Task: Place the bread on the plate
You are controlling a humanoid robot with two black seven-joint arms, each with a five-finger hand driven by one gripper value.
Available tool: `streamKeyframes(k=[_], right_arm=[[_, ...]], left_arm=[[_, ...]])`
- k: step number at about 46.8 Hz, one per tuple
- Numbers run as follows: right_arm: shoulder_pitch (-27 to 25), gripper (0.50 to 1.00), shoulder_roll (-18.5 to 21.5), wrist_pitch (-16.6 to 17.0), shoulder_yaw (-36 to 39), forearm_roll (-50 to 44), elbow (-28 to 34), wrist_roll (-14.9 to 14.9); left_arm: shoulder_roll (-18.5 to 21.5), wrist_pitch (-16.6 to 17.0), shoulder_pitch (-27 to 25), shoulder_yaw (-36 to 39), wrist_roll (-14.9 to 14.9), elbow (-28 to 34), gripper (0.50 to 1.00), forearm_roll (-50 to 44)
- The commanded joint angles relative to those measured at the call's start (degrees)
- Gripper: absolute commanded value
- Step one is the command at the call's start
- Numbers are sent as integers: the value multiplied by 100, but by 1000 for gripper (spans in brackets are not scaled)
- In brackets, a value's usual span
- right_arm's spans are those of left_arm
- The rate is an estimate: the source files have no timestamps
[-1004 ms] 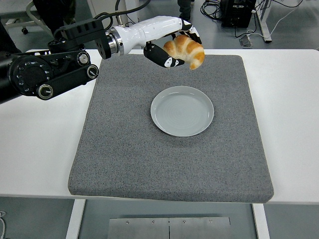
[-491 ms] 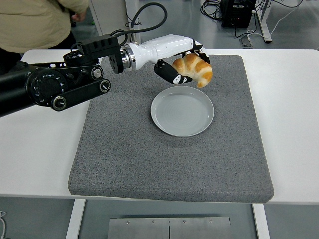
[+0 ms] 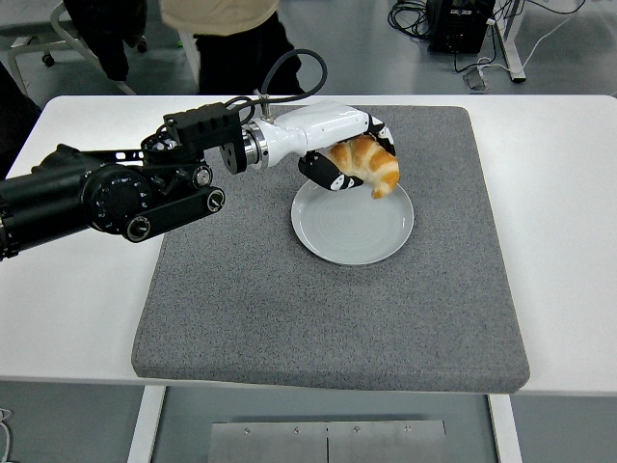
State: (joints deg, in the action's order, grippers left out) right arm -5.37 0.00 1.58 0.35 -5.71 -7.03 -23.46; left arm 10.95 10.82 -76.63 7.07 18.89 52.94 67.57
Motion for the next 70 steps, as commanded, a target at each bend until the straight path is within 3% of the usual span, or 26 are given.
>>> streamKeyframes(k=[1,41,70], right_arm=[[1,1000,0,0,0,0,0,0],[1,1000,0,0,0,0,0,0],[1,1000,0,0,0,0,0,0]], left_arm=[[-93,25,42,127,1,-143,500,-7],[-383,465,385,664,1,-618,501,-7],[-471,509,587,769,9,-654,510,-7]])
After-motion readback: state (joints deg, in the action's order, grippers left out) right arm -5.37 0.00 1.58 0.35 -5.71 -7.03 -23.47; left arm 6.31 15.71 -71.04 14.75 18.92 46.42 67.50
